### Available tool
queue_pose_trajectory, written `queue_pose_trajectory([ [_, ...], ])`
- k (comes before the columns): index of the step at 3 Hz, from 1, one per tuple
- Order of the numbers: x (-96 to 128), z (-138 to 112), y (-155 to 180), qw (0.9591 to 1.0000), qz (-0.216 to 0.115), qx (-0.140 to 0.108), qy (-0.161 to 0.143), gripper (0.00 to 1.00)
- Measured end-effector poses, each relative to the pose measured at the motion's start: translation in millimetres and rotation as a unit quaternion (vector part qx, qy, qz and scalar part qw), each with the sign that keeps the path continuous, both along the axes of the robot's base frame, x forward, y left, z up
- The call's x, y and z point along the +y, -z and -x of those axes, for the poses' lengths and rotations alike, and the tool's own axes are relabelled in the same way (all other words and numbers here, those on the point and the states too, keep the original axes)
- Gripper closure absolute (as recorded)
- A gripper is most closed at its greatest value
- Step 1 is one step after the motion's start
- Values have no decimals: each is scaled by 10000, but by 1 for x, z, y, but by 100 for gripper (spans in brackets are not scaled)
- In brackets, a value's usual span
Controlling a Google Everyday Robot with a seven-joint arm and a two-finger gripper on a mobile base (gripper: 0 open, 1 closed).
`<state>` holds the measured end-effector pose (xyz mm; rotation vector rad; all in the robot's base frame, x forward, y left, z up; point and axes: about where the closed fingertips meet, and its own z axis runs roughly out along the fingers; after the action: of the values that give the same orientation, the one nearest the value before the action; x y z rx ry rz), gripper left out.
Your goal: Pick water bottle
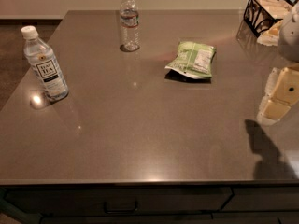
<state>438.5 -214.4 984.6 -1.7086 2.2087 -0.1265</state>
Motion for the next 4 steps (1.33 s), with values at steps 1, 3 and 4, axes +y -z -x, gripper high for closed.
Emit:
queue_pose_trajectory([
  [1,0,0,0,10000,-1,-1,0,0],
  [3,25,-75,-8,9963,-741,-323,306,0],
  [4,33,-125,-16,9873,-1301,-685,600,0],
])
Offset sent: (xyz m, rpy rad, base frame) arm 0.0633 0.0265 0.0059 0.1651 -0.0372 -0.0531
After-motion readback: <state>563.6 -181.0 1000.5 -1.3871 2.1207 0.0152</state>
